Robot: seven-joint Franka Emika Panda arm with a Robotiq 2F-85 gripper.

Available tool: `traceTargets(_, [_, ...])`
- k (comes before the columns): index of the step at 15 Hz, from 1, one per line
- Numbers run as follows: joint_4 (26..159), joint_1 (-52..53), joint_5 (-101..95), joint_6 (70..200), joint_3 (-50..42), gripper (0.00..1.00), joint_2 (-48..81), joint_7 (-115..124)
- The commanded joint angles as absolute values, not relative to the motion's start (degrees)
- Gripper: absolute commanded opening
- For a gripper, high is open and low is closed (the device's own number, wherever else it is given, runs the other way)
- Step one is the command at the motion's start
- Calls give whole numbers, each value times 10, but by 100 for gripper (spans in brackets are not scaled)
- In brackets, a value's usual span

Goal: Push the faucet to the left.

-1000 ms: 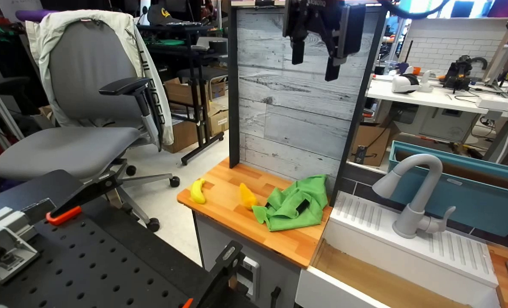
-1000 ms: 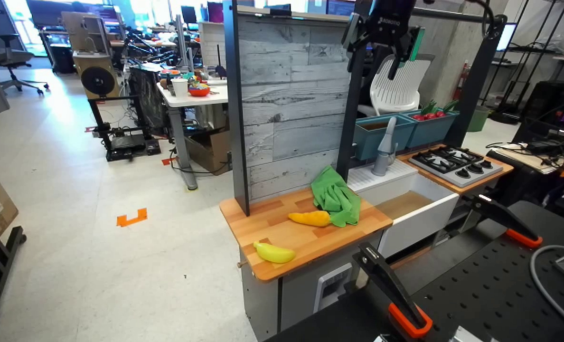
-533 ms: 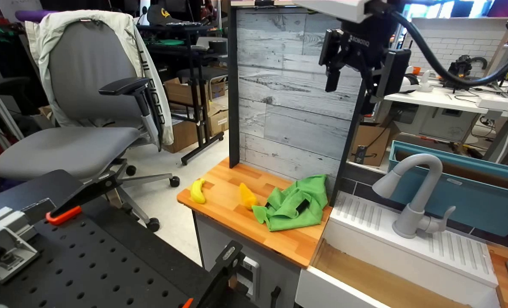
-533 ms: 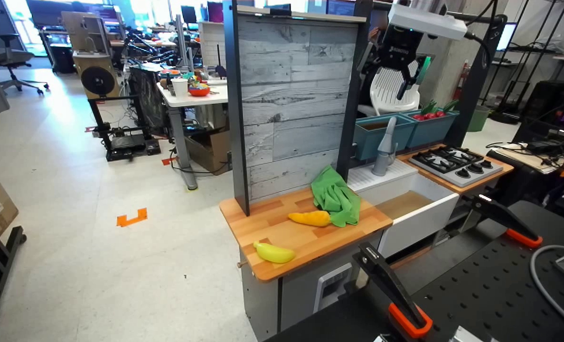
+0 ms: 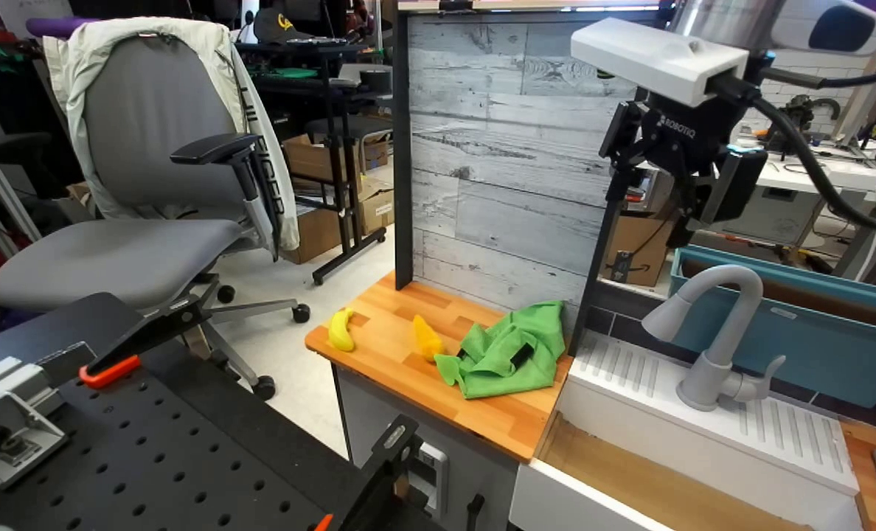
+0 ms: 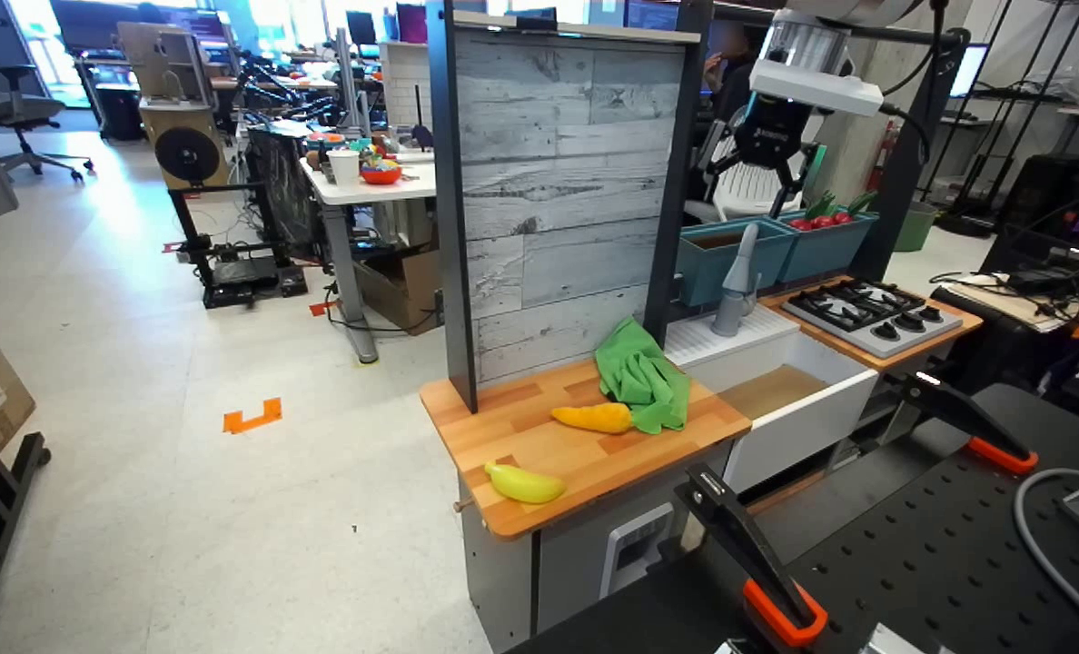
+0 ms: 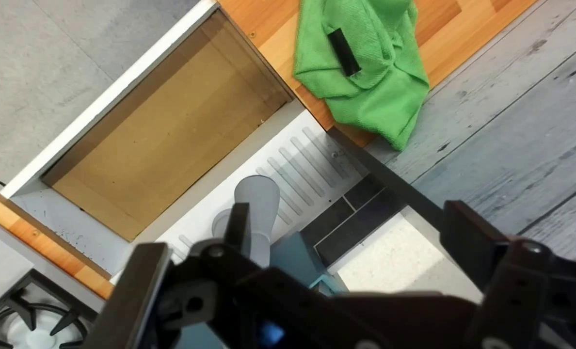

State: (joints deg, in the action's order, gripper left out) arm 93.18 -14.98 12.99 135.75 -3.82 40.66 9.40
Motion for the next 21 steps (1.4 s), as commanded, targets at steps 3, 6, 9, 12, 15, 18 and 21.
traceTargets(3, [810, -161, 140, 1289, -51, 100, 492, 109])
traceTargets(6, [769, -169, 141, 1276, -56, 100, 524, 119])
traceTargets(9, [733, -180, 140, 1259, -60, 100, 553, 127])
traceTargets(12, [697, -187, 137, 1246, -63, 100, 582, 134])
traceTargets(15, [673, -187, 132, 1239, -65, 100, 603, 140])
traceTargets(18, [661, -180, 123, 1245, -68, 73, 619, 142])
traceTargets(21, [658, -172, 117, 1250, -71, 53, 628, 144])
